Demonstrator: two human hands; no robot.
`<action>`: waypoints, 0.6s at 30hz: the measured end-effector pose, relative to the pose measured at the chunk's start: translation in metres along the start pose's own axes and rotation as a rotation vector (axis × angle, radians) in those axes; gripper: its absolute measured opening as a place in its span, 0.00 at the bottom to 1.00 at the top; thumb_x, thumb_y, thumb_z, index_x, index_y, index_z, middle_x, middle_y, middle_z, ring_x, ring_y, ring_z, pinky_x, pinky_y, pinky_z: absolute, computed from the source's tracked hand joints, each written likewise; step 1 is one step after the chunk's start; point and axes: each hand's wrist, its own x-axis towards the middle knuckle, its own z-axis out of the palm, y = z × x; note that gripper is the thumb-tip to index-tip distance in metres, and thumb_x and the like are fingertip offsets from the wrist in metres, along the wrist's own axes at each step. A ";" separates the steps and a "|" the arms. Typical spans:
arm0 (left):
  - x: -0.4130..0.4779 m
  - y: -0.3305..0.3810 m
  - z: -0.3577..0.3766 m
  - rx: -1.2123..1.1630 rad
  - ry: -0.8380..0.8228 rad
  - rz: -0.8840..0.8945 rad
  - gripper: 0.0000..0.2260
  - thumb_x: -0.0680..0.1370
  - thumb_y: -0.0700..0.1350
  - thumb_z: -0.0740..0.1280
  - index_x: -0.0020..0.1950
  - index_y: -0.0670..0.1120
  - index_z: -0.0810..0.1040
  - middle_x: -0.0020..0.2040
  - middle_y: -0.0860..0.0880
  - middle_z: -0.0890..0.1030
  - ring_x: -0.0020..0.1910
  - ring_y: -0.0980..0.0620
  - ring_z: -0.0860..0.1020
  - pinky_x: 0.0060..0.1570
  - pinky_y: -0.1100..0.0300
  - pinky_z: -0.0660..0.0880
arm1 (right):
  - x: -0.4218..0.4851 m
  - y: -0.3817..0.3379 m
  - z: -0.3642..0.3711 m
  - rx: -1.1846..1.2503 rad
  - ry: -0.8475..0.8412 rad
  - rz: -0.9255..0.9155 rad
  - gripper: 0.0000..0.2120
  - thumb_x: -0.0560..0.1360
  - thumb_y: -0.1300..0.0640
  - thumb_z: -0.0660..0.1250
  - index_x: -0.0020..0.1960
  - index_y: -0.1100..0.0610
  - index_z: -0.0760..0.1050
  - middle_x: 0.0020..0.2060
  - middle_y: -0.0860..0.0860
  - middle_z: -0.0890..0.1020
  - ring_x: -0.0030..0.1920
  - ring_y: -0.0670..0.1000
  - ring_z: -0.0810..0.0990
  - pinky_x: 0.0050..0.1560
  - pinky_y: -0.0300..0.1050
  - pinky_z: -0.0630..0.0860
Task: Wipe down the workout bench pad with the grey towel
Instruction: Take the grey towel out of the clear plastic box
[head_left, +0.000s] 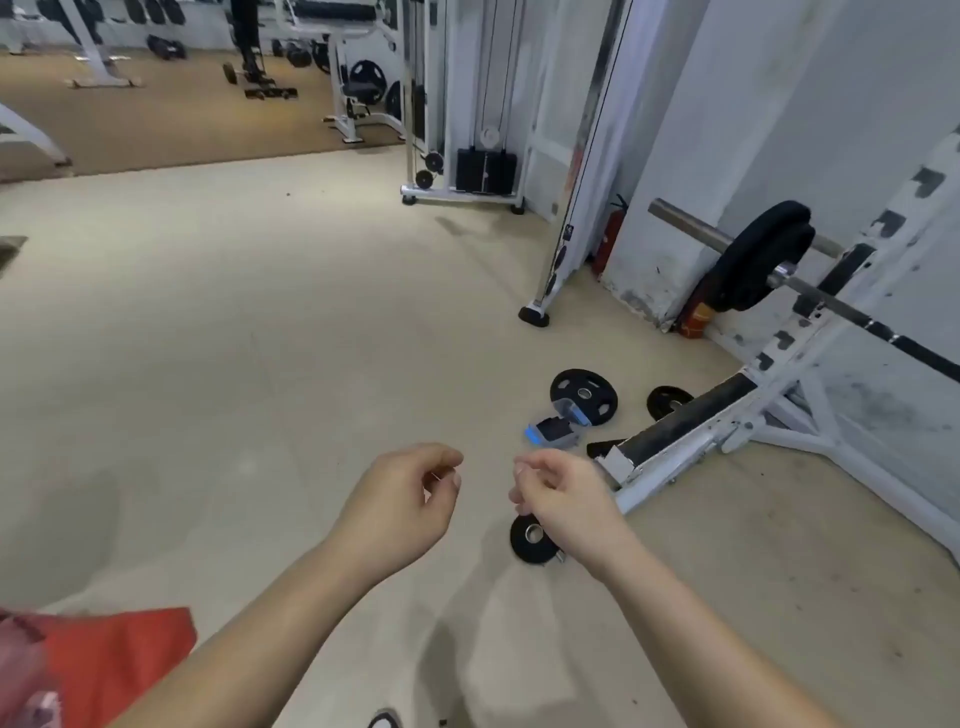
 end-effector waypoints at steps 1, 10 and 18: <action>0.025 -0.007 -0.001 -0.004 -0.017 0.003 0.10 0.80 0.44 0.67 0.59 0.48 0.84 0.50 0.58 0.84 0.48 0.61 0.82 0.52 0.61 0.79 | 0.021 -0.005 -0.001 0.010 0.027 0.014 0.07 0.82 0.56 0.66 0.57 0.51 0.80 0.44 0.59 0.87 0.47 0.58 0.87 0.55 0.55 0.82; 0.259 0.004 0.038 0.026 -0.316 0.147 0.12 0.79 0.48 0.65 0.60 0.51 0.82 0.48 0.57 0.83 0.47 0.58 0.81 0.50 0.58 0.79 | 0.189 -0.016 -0.086 0.090 0.219 0.157 0.09 0.80 0.54 0.66 0.50 0.55 0.84 0.39 0.54 0.87 0.39 0.52 0.84 0.49 0.53 0.82; 0.461 -0.012 0.145 0.112 -0.502 0.178 0.16 0.80 0.47 0.65 0.69 0.52 0.77 0.62 0.57 0.78 0.59 0.58 0.77 0.56 0.64 0.74 | 0.373 0.022 -0.163 0.193 0.300 0.308 0.14 0.83 0.52 0.64 0.49 0.60 0.83 0.44 0.57 0.88 0.41 0.51 0.86 0.45 0.45 0.79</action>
